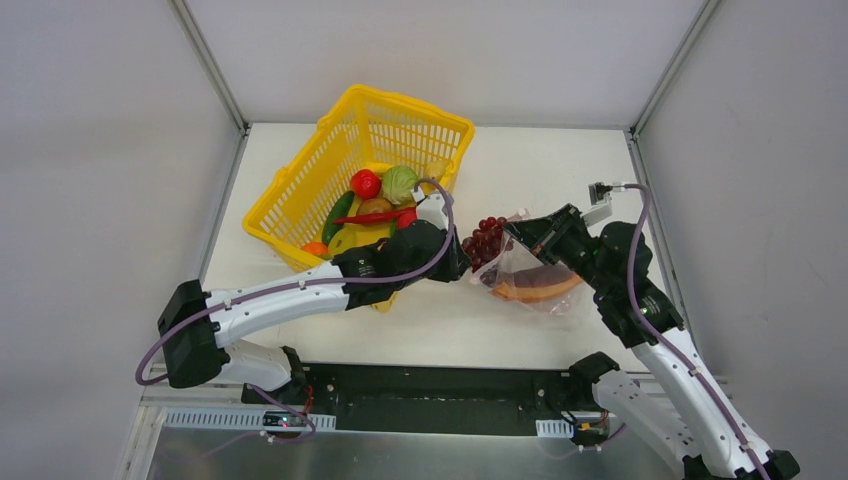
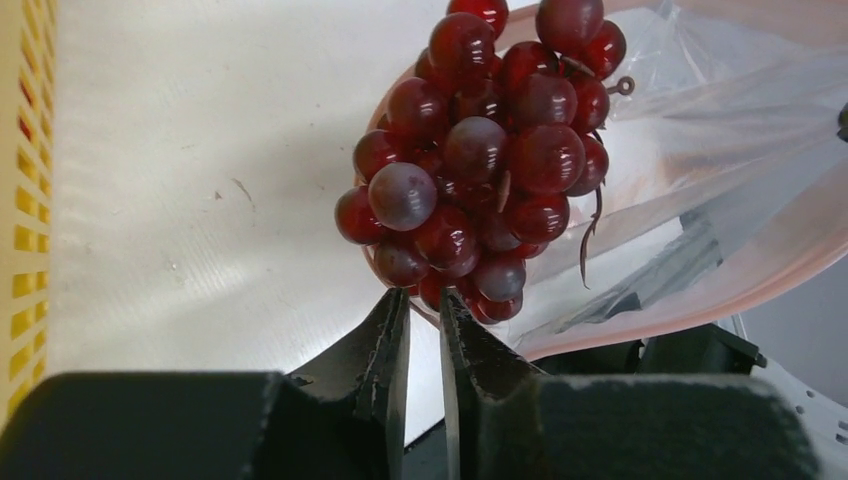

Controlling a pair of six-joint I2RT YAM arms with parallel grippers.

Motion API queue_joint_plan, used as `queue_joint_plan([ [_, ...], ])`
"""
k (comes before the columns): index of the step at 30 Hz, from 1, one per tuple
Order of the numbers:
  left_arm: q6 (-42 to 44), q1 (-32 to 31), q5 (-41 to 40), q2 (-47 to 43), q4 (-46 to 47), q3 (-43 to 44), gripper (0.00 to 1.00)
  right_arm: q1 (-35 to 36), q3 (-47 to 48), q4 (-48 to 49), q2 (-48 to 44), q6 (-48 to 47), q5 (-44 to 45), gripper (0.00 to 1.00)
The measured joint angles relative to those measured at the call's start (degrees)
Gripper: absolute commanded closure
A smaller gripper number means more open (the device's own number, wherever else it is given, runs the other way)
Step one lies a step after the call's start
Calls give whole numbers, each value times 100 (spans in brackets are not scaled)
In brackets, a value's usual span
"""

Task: Place the food in the zip-top bag and seal the zipper
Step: Place the fake fruit in the zipper food storage bag.

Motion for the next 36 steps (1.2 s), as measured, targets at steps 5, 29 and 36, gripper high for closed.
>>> queue_joint_plan([
  [5,-114,0,249,46,57,-2,69,-2,0,0,11,-2,2,100],
  [29,-1023,0,708,422,-940,531,60,-2,0,0,13,-48,70,100],
  [36,-1082,0,848,485,-988,616,59,-2,0,-28,13,-50,101,100],
])
